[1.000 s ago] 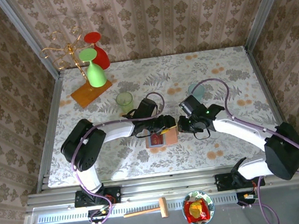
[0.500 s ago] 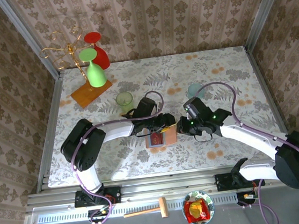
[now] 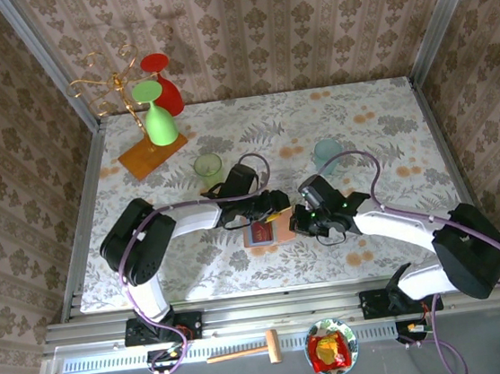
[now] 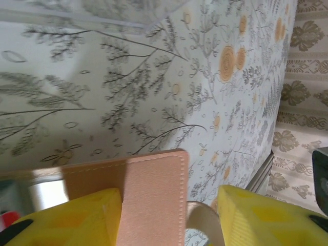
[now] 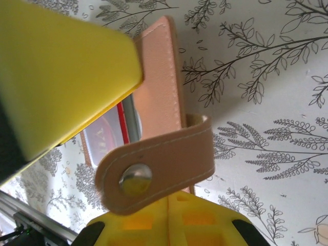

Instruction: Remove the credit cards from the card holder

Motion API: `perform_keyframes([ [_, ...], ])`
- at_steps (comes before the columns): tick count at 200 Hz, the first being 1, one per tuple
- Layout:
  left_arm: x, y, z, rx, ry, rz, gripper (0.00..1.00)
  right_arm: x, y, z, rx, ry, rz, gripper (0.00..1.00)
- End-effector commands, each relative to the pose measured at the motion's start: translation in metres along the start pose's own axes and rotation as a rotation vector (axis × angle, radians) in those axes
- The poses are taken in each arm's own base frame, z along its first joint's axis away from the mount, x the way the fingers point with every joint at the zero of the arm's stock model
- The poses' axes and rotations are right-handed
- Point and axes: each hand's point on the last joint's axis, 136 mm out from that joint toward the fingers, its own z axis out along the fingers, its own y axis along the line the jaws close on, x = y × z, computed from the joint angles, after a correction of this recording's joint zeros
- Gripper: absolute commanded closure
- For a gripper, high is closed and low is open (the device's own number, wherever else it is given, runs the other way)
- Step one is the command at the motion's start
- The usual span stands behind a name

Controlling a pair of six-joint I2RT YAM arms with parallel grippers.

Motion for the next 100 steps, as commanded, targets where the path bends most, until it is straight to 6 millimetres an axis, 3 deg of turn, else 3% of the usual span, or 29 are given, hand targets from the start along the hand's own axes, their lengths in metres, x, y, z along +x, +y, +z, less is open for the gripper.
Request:
perform_keyframes([
  [1, -0.006, -0.005, -0.019, 0.007, -0.039, 0.015, 0.47, -0.003, -0.008, 0.006, 0.043, -0.023, 0.001, 0.91],
  [24, -0.001, 0.001, -0.032, -0.033, -0.04, 0.024, 0.46, -0.003, -0.015, 0.012, 0.088, -0.009, -0.014, 0.91],
  [59, 0.015, 0.029, -0.055, -0.182, -0.055, 0.042, 0.44, -0.008, -0.021, 0.015, 0.156, -0.003, -0.042, 0.91],
  [100, 0.025, 0.053, -0.073, -0.318, -0.061, 0.052, 0.4, -0.011, -0.012, 0.02, 0.162, 0.02, -0.068, 0.91],
])
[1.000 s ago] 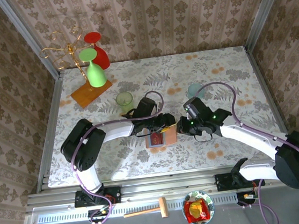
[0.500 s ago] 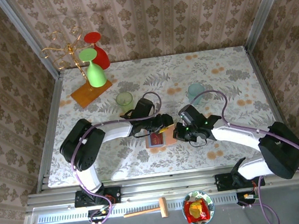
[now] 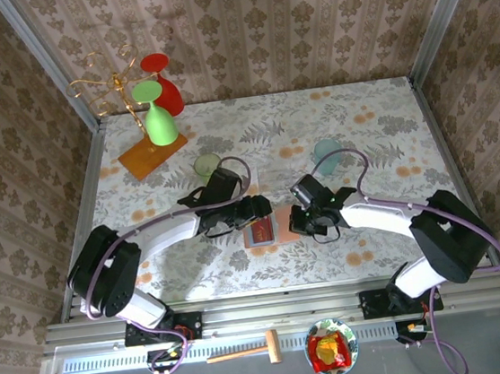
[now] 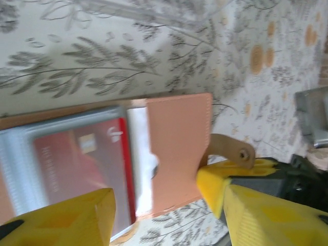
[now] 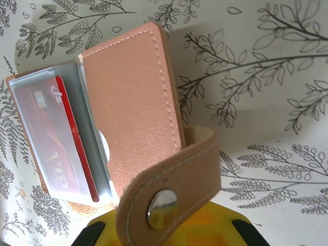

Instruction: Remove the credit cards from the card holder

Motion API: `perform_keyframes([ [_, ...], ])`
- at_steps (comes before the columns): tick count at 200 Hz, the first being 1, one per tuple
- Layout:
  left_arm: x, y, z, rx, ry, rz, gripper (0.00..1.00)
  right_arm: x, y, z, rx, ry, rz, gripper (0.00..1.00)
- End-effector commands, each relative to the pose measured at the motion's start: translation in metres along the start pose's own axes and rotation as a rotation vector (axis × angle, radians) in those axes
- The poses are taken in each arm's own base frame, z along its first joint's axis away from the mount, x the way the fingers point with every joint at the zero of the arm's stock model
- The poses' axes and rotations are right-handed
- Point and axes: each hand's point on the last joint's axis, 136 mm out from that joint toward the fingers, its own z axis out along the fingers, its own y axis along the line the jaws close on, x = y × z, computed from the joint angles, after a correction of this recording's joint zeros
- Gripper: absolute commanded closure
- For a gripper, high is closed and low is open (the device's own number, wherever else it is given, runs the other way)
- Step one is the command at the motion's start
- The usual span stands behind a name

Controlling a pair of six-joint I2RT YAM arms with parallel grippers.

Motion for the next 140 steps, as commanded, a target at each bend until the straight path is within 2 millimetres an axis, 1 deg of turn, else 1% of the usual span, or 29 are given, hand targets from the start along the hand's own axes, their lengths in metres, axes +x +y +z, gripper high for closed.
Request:
perform_keyframes([
  [1, 0.013, 0.032, -0.006, -0.143, 0.019, 0.02, 0.4, -0.005, 0.004, -0.001, 0.034, -0.007, -0.038, 0.91],
  [51, 0.017, 0.043, 0.004, -0.158, 0.038, 0.0, 0.38, -0.011, 0.024, 0.001, 0.018, 0.015, -0.073, 0.91],
  [102, 0.019, 0.049, 0.007, -0.172, 0.046, -0.007, 0.37, -0.018, 0.031, 0.008, 0.049, 0.033, -0.114, 0.9],
  [125, 0.019, 0.051, 0.007, -0.182, 0.045, -0.006, 0.37, -0.022, 0.023, 0.011, 0.107, 0.03, -0.141, 0.9],
  [140, 0.019, 0.05, 0.007, -0.182, 0.046, -0.005, 0.37, -0.023, 0.013, 0.016, 0.156, 0.033, -0.157, 0.9],
])
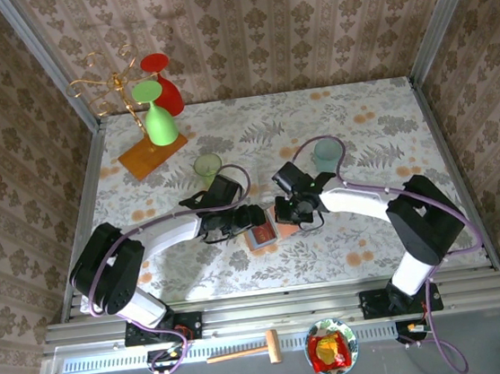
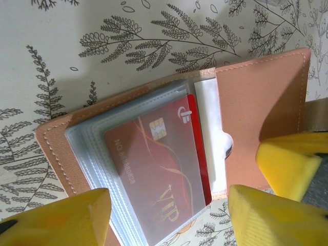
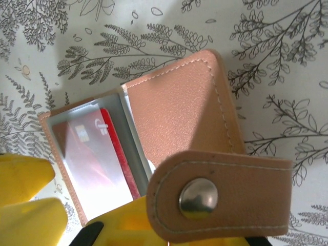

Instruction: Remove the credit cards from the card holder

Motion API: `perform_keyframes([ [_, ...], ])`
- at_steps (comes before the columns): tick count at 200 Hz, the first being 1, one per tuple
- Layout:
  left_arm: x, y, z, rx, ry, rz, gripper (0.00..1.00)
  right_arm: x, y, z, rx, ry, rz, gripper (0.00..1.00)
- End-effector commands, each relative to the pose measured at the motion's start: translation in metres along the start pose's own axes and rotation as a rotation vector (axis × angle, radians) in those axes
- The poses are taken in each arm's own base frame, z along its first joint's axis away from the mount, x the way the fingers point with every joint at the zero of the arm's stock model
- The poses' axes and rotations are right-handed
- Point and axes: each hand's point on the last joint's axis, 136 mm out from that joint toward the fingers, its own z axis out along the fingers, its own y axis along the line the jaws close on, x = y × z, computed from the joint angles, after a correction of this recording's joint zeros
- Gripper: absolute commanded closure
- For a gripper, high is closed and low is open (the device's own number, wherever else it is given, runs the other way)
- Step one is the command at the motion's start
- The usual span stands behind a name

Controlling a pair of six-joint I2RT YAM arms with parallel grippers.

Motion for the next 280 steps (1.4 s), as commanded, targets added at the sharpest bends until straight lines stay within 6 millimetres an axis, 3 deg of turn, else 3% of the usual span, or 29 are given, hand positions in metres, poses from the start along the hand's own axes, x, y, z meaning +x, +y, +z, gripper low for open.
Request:
perform_keyframes([
  [1, 0.006, 0.013, 0.003, -0.044, 0.017, 0.01, 0.37, 0.003, -0.019, 0.005, 0.115, 0.016, -0.048, 0.9],
  [34, 0.007, 0.013, 0.004, -0.043, 0.023, 0.009, 0.37, 0.013, -0.037, 0.014, 0.178, 0.059, -0.064, 0.9],
  [73, 0.005, 0.009, 0.005, -0.035, 0.026, 0.014, 0.37, 0.027, -0.043, 0.016, 0.177, 0.095, -0.055, 0.9],
  [119, 0.009, 0.004, 0.008, -0.047, 0.049, 0.033, 0.36, 0.039, -0.037, 0.008, 0.16, 0.113, -0.063, 0.9],
  [149, 0.004, 0.002, -0.001, -0.067, 0.025, 0.052, 0.37, 0.042, -0.034, -0.002, 0.154, 0.108, -0.063, 0.9],
  [212, -0.004, -0.019, -0.005, -0.01, 0.011, 0.073, 0.44, 0.021, -0.021, -0.022, 0.141, 0.03, -0.082, 0.9],
  [252, -0.006, -0.026, 0.007, 0.038, 0.031, 0.068, 0.48, 0.018, -0.026, -0.008, 0.152, 0.043, -0.074, 0.9],
  [280, -0.005, -0.016, 0.012, 0.007, 0.041, 0.058, 0.47, 0.016, -0.027, 0.005, 0.149, 0.042, -0.084, 0.9],
])
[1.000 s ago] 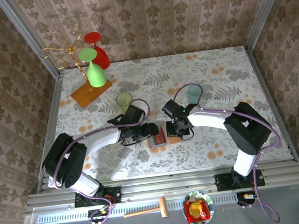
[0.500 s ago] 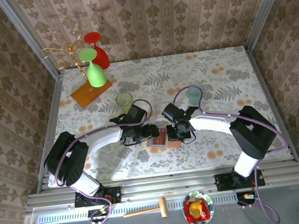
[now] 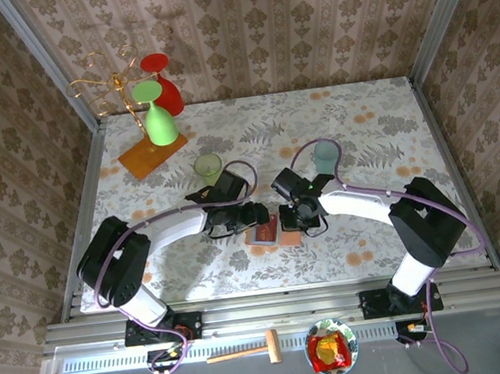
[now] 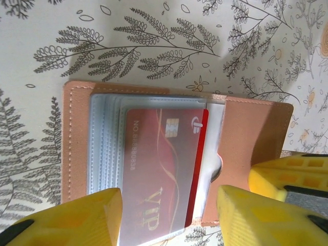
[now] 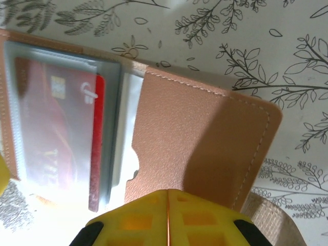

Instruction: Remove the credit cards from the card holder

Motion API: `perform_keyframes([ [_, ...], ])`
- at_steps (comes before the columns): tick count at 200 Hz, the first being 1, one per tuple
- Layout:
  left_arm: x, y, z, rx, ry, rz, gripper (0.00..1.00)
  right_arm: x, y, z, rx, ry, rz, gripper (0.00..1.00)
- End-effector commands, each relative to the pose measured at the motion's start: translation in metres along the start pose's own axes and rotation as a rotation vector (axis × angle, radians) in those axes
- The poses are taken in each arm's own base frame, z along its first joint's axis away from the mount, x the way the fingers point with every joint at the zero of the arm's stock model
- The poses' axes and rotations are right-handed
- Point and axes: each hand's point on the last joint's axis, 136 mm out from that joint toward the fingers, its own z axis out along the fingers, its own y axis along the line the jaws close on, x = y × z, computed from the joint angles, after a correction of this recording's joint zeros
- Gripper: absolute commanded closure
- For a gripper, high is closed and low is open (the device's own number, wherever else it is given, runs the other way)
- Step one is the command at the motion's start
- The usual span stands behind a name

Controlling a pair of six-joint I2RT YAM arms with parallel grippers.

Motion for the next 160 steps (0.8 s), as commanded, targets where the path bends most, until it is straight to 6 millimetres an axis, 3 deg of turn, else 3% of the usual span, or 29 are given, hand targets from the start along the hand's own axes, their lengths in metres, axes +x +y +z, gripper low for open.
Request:
perform_keyframes([
  [1, -0.003, -0.002, 0.004, 0.002, 0.008, 0.006, 0.47, -0.008, -0.002, 0.01, 0.016, -0.019, -0.013, 0.9],
  [103, 0.015, 0.029, 0.01, -0.047, 0.027, -0.051, 0.43, -0.012, 0.004, 0.031, -0.008, -0.013, -0.198, 0.9],
  [160, 0.029, 0.037, 0.004, -0.056, 0.01, -0.078, 0.43, 0.005, 0.005, 0.03, -0.052, 0.037, -0.264, 0.89],
])
